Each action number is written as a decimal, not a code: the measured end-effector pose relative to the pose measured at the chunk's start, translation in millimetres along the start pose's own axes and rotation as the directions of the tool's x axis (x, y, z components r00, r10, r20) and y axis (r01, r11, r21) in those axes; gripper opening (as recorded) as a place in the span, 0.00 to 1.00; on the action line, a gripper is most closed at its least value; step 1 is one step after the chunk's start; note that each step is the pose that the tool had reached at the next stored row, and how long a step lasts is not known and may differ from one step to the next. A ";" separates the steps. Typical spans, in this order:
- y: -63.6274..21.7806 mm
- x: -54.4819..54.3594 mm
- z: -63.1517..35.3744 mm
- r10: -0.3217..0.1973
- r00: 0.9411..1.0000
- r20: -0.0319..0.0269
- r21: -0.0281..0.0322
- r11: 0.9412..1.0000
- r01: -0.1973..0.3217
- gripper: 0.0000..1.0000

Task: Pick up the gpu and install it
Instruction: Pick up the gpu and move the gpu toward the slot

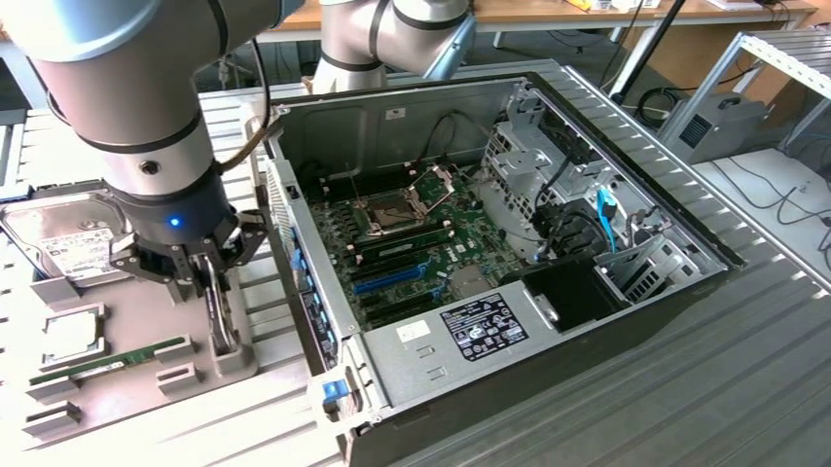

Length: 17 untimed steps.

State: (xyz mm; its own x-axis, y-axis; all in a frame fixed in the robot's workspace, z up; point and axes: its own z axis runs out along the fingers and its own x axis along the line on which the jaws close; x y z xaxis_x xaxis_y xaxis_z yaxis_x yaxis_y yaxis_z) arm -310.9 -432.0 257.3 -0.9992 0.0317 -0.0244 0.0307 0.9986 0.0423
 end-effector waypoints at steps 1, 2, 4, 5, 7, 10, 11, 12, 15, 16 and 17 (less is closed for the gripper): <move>0.1 -0.1 -2.4 0.000 1.000 0.000 0.000 1.000 0.000 0.27; 0.3 -0.1 -5.8 0.000 1.000 0.000 0.001 1.000 0.000 0.27; 0.5 -0.3 -12.0 0.000 1.000 0.000 0.002 1.000 0.000 0.27; 0.7 -0.4 -15.5 0.000 1.000 0.000 0.003 1.000 0.000 0.27; 1.0 -0.6 -23.4 0.000 1.000 0.000 0.004 1.000 0.000 0.27; 1.7 -1.0 -39.8 0.000 1.000 0.000 0.008 1.000 0.000 0.27; 2.0 -1.1 -44.8 0.000 1.000 0.000 0.009 1.000 0.000 0.27; 2.2 -1.2 -49.7 0.000 1.000 0.000 0.010 1.000 0.000 0.27; 3.0 -1.6 -65.5 0.000 1.000 0.001 0.015 1.000 0.000 0.27; 3.2 -1.7 -70.2 0.000 1.000 0.001 0.016 1.000 0.000 0.27; 3.5 -1.8 -74.8 0.000 1.000 0.001 0.018 1.000 0.000 0.27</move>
State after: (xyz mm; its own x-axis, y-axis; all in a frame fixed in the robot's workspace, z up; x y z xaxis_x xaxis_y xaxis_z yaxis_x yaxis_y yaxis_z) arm -310.9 -431.7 332.2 -0.9992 0.0313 -0.0252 0.0307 0.9992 0.0246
